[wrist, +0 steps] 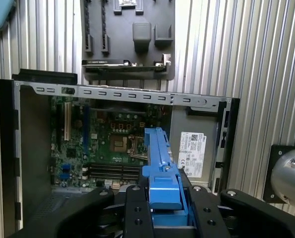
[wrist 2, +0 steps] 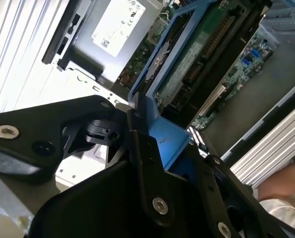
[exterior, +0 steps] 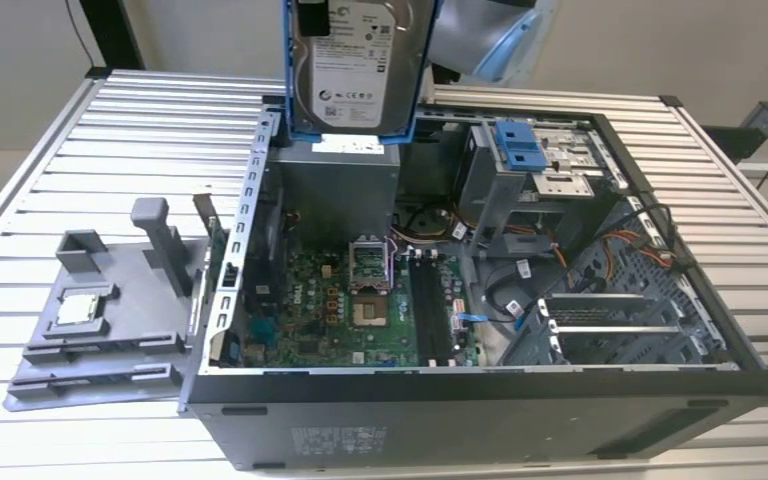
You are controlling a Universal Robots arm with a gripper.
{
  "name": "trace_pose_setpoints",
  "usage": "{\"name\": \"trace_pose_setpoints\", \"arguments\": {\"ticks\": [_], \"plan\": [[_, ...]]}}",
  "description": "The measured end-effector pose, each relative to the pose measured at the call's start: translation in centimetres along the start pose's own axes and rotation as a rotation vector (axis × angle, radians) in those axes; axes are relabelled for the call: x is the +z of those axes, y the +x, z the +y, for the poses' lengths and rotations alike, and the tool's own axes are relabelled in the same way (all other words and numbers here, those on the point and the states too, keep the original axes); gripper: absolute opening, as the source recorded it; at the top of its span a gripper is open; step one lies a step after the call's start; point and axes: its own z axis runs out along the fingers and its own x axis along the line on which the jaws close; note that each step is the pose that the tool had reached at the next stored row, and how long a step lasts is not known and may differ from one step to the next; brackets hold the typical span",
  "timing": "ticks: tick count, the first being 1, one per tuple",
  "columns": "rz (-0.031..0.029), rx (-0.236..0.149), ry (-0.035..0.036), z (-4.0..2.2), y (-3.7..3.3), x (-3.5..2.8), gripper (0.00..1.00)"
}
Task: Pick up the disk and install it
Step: 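Pick up the disk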
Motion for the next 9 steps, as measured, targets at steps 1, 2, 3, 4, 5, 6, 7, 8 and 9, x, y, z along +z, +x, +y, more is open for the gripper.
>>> {"name": "trace_pose_setpoints", "arguments": {"ticks": [1, 2, 3, 4, 5, 6, 7, 8, 9], "plan": [[0.0001, 0.0, 0.0, -0.07, 0.07, 0.0, 0.0], [0.0, 0.0, 0.0, -0.13, 0.12, 0.0, 0.0], [0.0, 0.0, 0.0, -0.18, 0.16, 0.01, 0.0], [0.0001, 0.0, -0.0001, -0.2, 0.16, 0.0, 0.0], [0.0001, 0.0, 0.0, -0.2, 0.16, 0.01, 0.0], [0.0, 0.0, -0.0001, -0.21, 0.17, 0.0, 0.0], [0.0, 0.0, 0.0, -0.21, 0.17, 0.0, 0.0], [0.0, 0.0, 0.0, -0.21, 0.17, 0.0, 0.0], [0.0001, 0.0, 0.0, -0.22, 0.17, 0.0, 0.0]]}}
